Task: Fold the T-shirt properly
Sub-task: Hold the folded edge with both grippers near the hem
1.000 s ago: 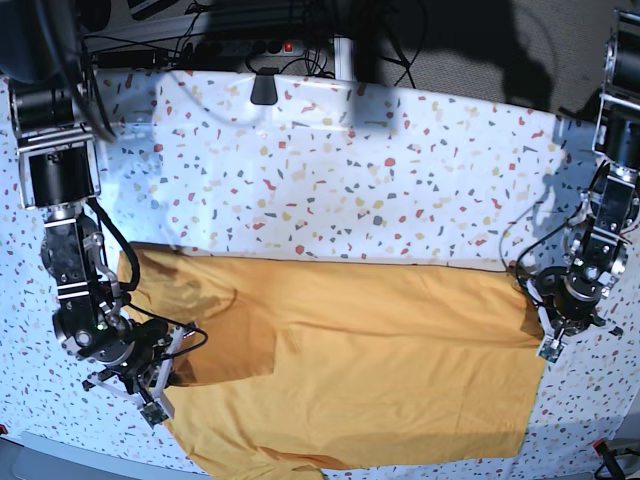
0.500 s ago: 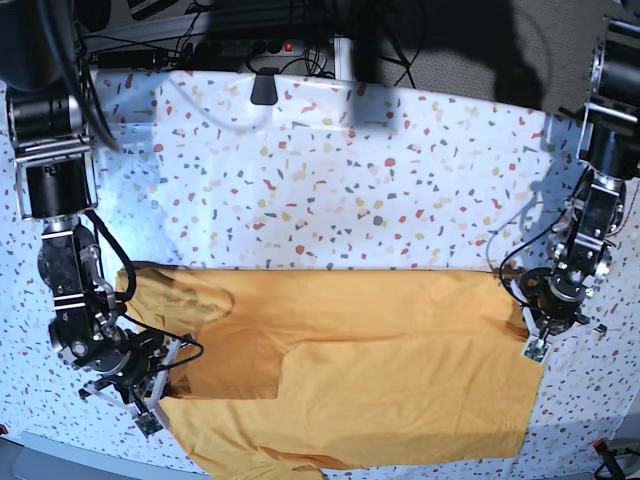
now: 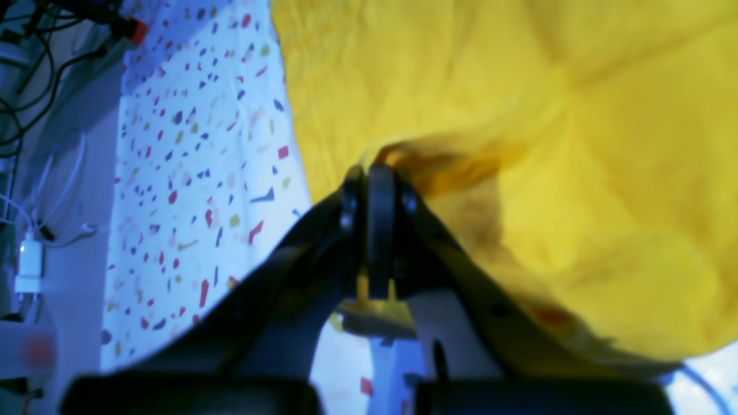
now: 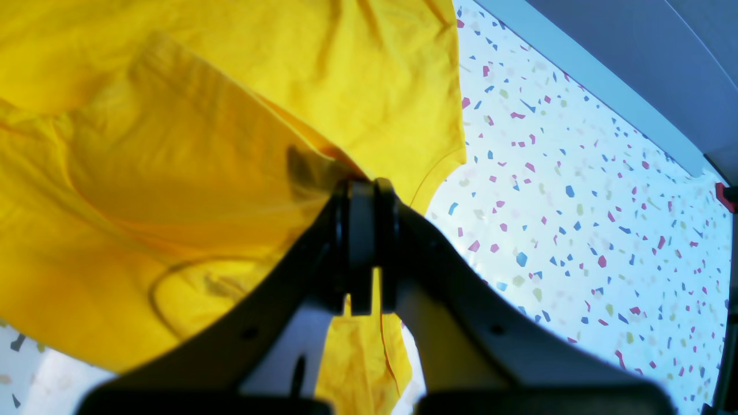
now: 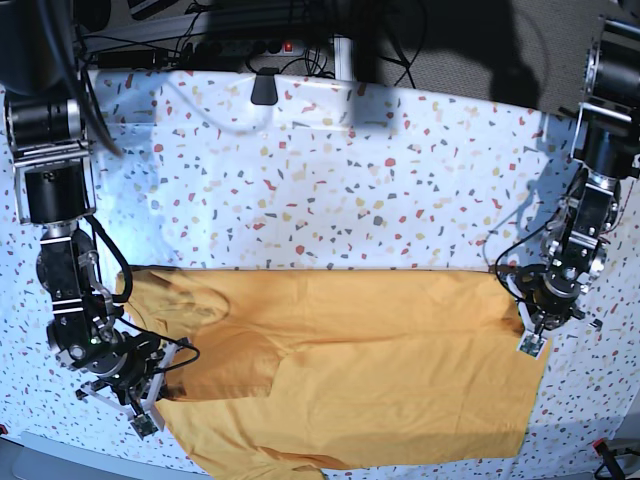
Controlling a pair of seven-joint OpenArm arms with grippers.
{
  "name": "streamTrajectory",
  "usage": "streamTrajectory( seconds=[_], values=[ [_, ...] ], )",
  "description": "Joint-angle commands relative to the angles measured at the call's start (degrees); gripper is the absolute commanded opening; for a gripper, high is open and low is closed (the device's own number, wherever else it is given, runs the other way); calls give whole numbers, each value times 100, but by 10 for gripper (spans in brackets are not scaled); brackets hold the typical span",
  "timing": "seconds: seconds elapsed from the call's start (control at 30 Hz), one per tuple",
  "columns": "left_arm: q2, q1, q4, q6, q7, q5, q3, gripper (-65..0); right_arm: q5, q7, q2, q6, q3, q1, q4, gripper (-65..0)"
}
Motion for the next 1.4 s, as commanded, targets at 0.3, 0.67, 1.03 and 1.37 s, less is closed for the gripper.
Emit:
streamTrajectory(
  seconds=[0.3, 0.67, 1.03, 1.37],
  values=[
    [-81, -195, 63, 66, -195, 393, -55, -650, 7, 203, 59, -48, 44, 210, -70, -650],
    [-151, -208, 63, 535, 212, 1062, -55, -650, -37, 162, -343, -52, 46, 208, -72, -650],
    [-251, -201, 66, 1281, -59, 590, -55, -650, -317, 166, -605, -372, 46, 208, -74, -650],
    [22, -267, 31, 1023, -616, 125, -55, -650, -470, 170, -603, -839, 46, 212, -74, -650]
  ],
)
